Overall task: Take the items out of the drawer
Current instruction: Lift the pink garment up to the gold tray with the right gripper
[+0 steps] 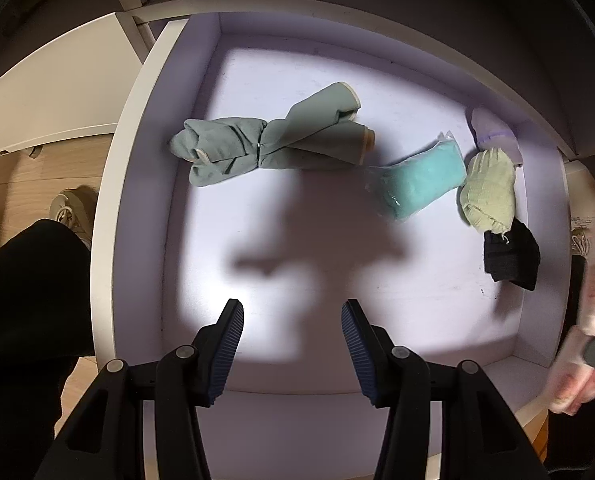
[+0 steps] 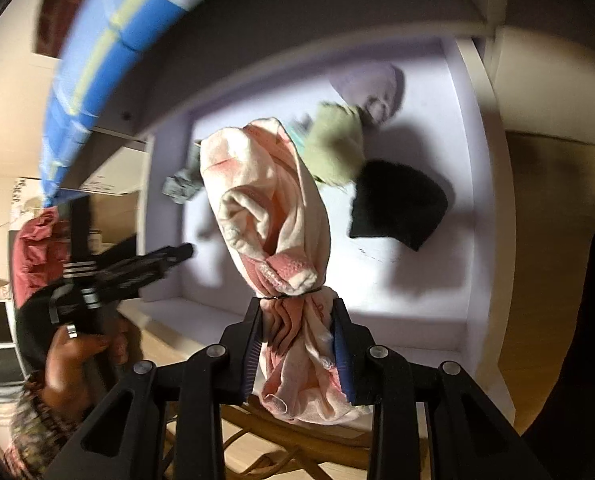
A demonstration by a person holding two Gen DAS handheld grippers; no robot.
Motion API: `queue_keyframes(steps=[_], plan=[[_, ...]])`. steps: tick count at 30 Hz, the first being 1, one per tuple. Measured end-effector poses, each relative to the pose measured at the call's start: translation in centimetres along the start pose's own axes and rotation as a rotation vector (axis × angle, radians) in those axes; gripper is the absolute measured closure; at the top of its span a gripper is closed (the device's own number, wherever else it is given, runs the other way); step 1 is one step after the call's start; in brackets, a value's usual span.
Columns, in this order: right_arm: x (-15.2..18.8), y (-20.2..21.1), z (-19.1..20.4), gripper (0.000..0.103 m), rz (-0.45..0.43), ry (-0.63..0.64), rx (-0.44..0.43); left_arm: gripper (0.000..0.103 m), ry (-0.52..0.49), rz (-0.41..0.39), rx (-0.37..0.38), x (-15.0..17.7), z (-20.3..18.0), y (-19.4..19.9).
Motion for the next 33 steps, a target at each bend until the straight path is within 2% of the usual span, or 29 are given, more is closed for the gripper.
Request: queue_keyframes(steps=[5,22,28,33], plan=[[-0.2,3.5,1.7,0.07,-0.057,0.035,-0.022,0.051,0.008,-0.003,0.012,-0.2,-0.2,0.1],[-5.1,13.7,8.7,0.07,-0.23,0.118,-0.085,0.051,0.035,0.007,0.032,-0.1,0.3,0.4],[-9.9,16.0,11.7,0.07,-0.317,0.129,-0.063,0.051,0.025,0.01,0.042,-0.3,0.2,0.3],[-15.6,16.5,13.4,0.07,-0.38,0.124,0.015,0.051,0.017,0.009,0.053,-0.3,-0.1,0.3]])
Point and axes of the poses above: each gripper's, at about its wrist camera, not at the fingertips, and y roughly against the way its jaws point, z to its left, x to its underside, the point moved 4 cm from there along -y, roughly the way its jaws point
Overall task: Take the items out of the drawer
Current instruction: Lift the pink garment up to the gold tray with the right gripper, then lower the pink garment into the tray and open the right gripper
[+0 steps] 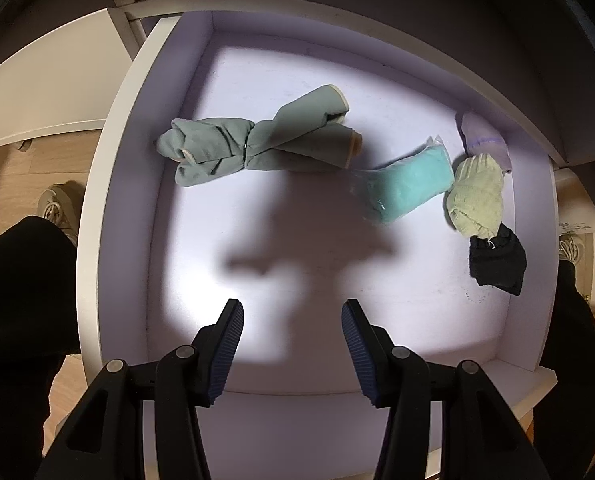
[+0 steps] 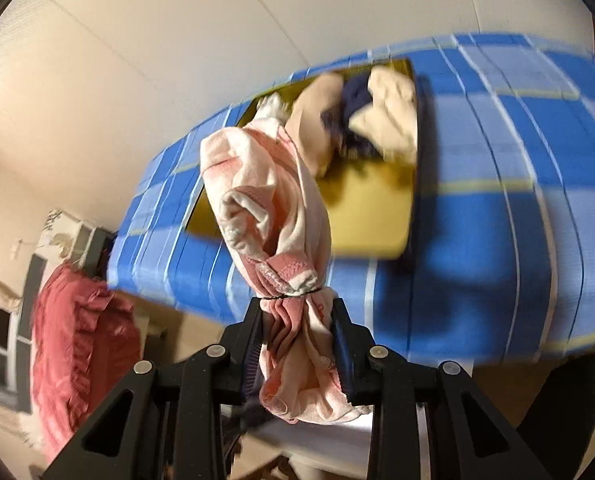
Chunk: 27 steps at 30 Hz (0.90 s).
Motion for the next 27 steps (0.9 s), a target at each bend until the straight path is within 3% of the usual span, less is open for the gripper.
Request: queue_keyframes(steps=[6,12,16,21,25,27], plan=[[-5.1,-2.5,0.0,0.07,-0.041,0.004,0.116,0.051,0.013,0.003,0.021,-0.1,0.2,0.2],[-5.9,-5.7,0.2,0.07,0.027,0.068,0.193,0.051,0.003,-0.005,0.034,-0.1,-0.4,0.6],[-6.0,-7.3,0.7,0.07,0.095,0.169,0.236,0.051,-0.002,-0.006,0.033,-0.2,-0.5,0.6],[-5.8,-9.0,1.4,0.07,0.202,0.404,0.329,0.051,0.007,-0.002,0.032,-0.2,-0.5,0.4],[-5.8,-9.7,0.5,0.064,0.248,0.485,0.413,0.051,0.0,-0.002,0.033,-0.2,-0.7,0.4],[-5.8,-9.1,0.5,0.054,0.24,0.469,0.39,0.051,-0.003,-0.001,0.033,-0.2,-0.7,0.4]])
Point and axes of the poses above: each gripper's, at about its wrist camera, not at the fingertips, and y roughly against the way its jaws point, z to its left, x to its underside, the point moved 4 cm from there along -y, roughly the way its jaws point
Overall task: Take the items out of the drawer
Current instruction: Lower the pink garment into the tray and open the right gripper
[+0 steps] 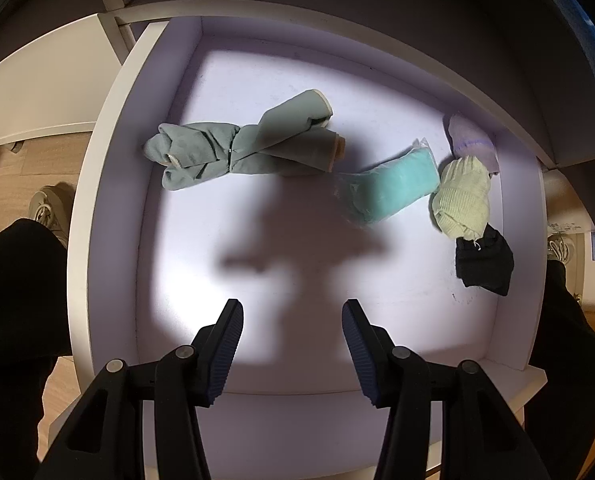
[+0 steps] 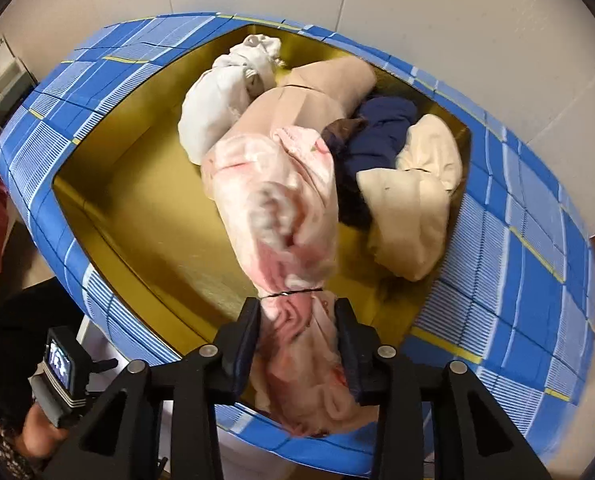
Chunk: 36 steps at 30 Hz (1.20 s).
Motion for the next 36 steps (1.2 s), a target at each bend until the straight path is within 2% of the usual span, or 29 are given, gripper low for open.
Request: queue_keyframes(steps=[1,2,3,4,6,7,9,11,14,16,20,22,27,30,32,34,36], plan=[[0.1,0.6,-0.2,0.037,-0.02,-0.026,-0.02,0.051,0.0,0.0,-0.001,0.0,0.0,0.0],[0.2,1.2,-0.4,0.025,-0.052,-0.054,-0.032,0.051,0.0,0.0,0.0,0.0,0.0,-0.1],[0.4,1.8,-0.5,0.025,-0.084,-0.068,-0.04,0.051,0.0,0.0,0.001,-0.1,0.0,-0.1],[0.5,2.2,-0.5,0.025,-0.106,-0.069,-0.052,0.051,-0.001,0.0,0.001,-0.1,-0.1,-0.1],[0.4,2.3,-0.1,0.036,-0.11,-0.072,-0.062,0.051,-0.007,-0.001,-0.001,-0.1,-0.2,-0.1],[0.3,1.8,0.0,0.047,-0.095,-0.077,-0.053,0.051,-0.01,-0.001,-0.002,0.0,-0.3,-0.1],[-0.2,1.1,-0.1,0.058,-0.09,-0.102,-0.041,0.051,-0.014,0.0,-0.005,0.1,-0.3,-0.1],[-0.7,0.0,-0.4,0.075,-0.081,-0.15,-0.045,0.051,-0.009,0.002,-0.005,0.1,-0.1,-0.1],[-0.9,-1.3,-0.3,0.082,-0.046,-0.198,-0.026,0.051,0.008,0.004,0.001,0.1,0.2,-0.1],[-0.9,-1.3,-0.9,0.084,-0.066,-0.253,-0.012,0.051,0.016,0.004,0.007,0.1,0.2,-0.1],[-0.2,-1.8,-5.0,0.084,-0.06,-0.529,-0.062,0.051,0.007,0.0,0.017,0.0,0.0,0.1],[-0.1,-2.2,-5.7,0.084,-0.052,-0.562,-0.083,0.051,0.003,-0.001,0.022,0.0,-0.2,0.2],[0.3,-2.5,-4.4,0.084,-0.002,-0.491,-0.071,0.051,0.007,0.0,0.022,-0.1,-0.1,0.1],[0.0,-2.5,-3.8,0.083,0.01,-0.412,0.011,0.051,0.001,0.0,0.016,-0.1,-0.1,0.0],[-0.2,-2.5,-4.5,0.069,-0.019,-0.438,0.016,0.051,0.0,-0.001,0.018,-0.1,-0.1,0.0],[-0.2,-2.2,-4.4,0.067,-0.06,-0.437,-0.055,0.051,0.0,-0.004,0.017,-0.1,0.0,0.1],[-0.1,-0.7,-3.8,0.067,-0.136,-0.388,-0.076,0.051,0.009,-0.004,0.016,-0.2,0.2,0.1]])
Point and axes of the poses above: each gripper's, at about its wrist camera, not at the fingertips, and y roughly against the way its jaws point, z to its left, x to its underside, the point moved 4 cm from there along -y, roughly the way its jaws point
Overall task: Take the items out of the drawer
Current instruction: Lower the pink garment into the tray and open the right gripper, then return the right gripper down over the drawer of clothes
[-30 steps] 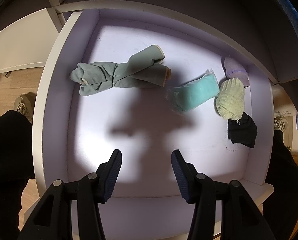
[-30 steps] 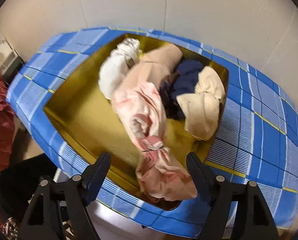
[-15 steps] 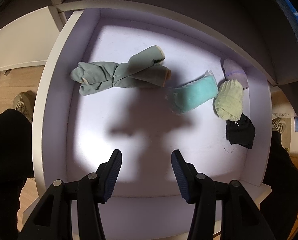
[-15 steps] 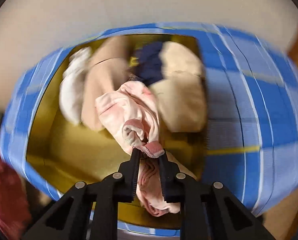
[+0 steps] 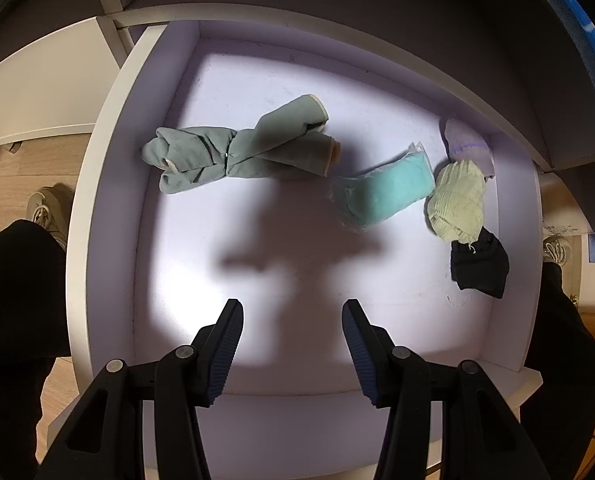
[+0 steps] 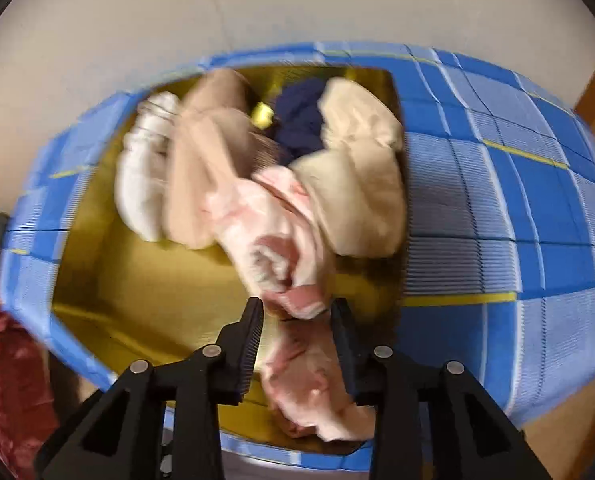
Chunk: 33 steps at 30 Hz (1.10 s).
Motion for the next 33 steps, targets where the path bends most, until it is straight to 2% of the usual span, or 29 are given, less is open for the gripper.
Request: queue_keyframes(steps=[4,13,18,21,25,28,33], plan=[[1.2,2.1,1.8,0.067,-0.088,0.135,0.038,0.051,0.003,0.006,-0.007,0.0,0.0,-0.2],[6.7,6.3,2.9,0.067,-0.173,0.183,-0.101,0.051,0.011,0.018,-0.039,0.3,0.7,-0.7],[12.0,7.1,3.4,0.067,-0.18,0.224,-0.201,0.051,0.022,0.02,-0.049,0.4,1.1,-0.8],[15.2,6.3,3.5,0.067,-0.168,0.279,-0.205,0.051,0.025,0.021,-0.057,0.4,1.3,-0.9],[19.6,3.8,3.3,0.067,-0.108,0.335,-0.226,0.051,0.029,0.017,-0.067,0.5,1.7,-0.8],[22.5,0.5,2.6,0.067,-0.028,0.344,-0.202,0.051,0.03,0.011,-0.076,0.4,1.9,-0.7],[27.3,-7.0,0.5,0.067,0.169,0.267,-0.152,0.051,-0.009,0.024,-0.105,0.6,1.3,-1.3]])
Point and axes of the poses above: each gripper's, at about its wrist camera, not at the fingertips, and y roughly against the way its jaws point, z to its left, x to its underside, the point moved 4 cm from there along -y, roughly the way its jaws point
